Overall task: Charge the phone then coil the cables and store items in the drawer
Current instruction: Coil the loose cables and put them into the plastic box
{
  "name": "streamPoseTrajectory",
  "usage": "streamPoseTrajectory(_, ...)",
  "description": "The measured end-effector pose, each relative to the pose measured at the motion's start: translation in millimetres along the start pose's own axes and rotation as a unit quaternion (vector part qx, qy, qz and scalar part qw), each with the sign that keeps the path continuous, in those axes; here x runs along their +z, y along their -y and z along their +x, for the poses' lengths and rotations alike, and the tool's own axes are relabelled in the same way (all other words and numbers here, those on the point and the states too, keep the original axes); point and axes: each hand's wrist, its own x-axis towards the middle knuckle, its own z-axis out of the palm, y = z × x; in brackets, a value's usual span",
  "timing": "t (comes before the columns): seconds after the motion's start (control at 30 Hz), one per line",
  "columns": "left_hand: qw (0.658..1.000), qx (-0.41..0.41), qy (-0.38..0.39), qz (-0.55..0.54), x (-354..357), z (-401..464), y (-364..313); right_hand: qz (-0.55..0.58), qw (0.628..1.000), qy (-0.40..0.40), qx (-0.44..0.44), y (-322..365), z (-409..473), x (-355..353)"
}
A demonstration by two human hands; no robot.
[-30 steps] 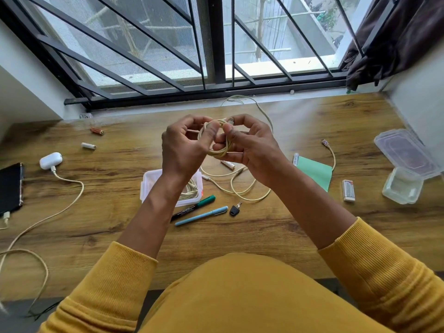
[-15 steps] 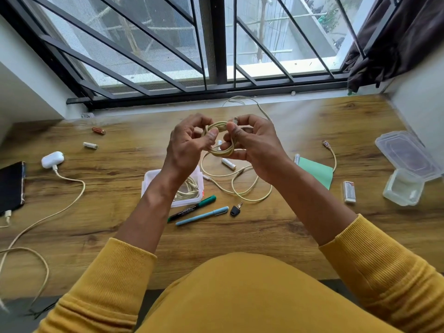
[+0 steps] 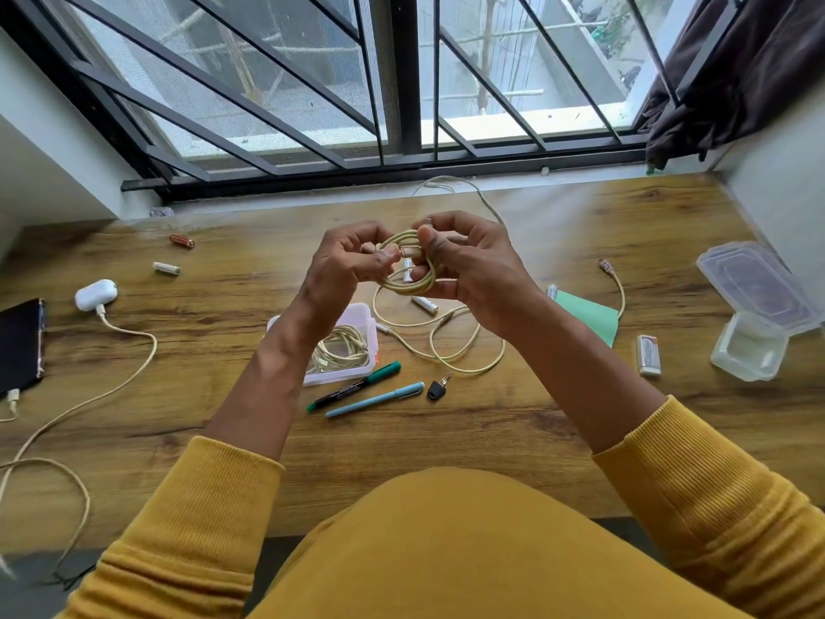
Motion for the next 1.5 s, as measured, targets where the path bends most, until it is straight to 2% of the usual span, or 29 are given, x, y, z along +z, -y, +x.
streamPoseTrajectory(0.1, 0.999, -0.018, 0.032, -0.038, -3, 0, 2, 0.015, 1.0, 0.016, 0.017, 0, 0, -1)
streamPoseTrajectory(0.17, 0.997, -0.026, 0.027, -0.067, -2, 0, 5, 0.02, 0.999, 0.013, 0.022, 0, 1, -1)
streamPoseTrajectory(0.37, 0.986, -0.033, -0.117, -0.111, 14, 1, 15, -0.002, 1.0, 0.001, 0.005, 0, 2, -4)
streamPoseTrajectory(0.47, 0.982, -0.026, -0.145, -0.119, 15, 3, 19, -0.009, 1.0, 0.012, 0.0, -3, -2, -1)
streamPoseTrajectory(0.6, 0.986, -0.003, -0.156, -0.059, 16, 2, 21, -0.001, 1.0, -0.012, -0.01, -3, 0, -3)
streamPoseTrajectory(0.73, 0.991, 0.025, -0.134, -0.009, 14, 1, 21, 0.002, 1.0, -0.015, -0.02, 2, 1, -3)
streamPoseTrajectory(0.9, 0.989, 0.044, -0.126, 0.069, 15, 1, 17, -0.044, 0.997, -0.046, -0.033, 4, 1, 0)
streamPoseTrajectory(1.0, 0.99, 0.038, -0.115, 0.078, 15, 1, 16, -0.081, 0.994, -0.064, -0.041, 6, 2, 0)
streamPoseTrajectory(1.07, 0.995, 0.01, -0.095, 0.017, 18, 1, 14, -0.095, 0.992, -0.068, -0.044, 8, 3, 1)
streamPoseTrajectory(1.13, 0.991, -0.043, -0.069, -0.11, 20, 0, 12, -0.101, 0.991, -0.07, -0.048, 8, 4, 2)
streamPoseTrajectory(1.2, 0.969, -0.086, -0.057, -0.227, 19, -1, 10, -0.112, 0.99, -0.076, -0.052, 8, 5, 2)
streamPoseTrajectory(1.27, 0.947, -0.107, -0.058, -0.296, 17, -1, 9, -0.127, 0.987, -0.083, -0.053, 6, 6, 2)
streamPoseTrajectory(1.37, 0.933, -0.114, -0.062, -0.335, 14, 1, 8, -0.157, 0.982, -0.091, -0.048, 2, 7, 1)
streamPoseTrajectory(1.5, 0.95, -0.075, -0.044, -0.3, 13, -1, 9, -0.169, 0.982, -0.08, -0.042, -1, 10, 1)
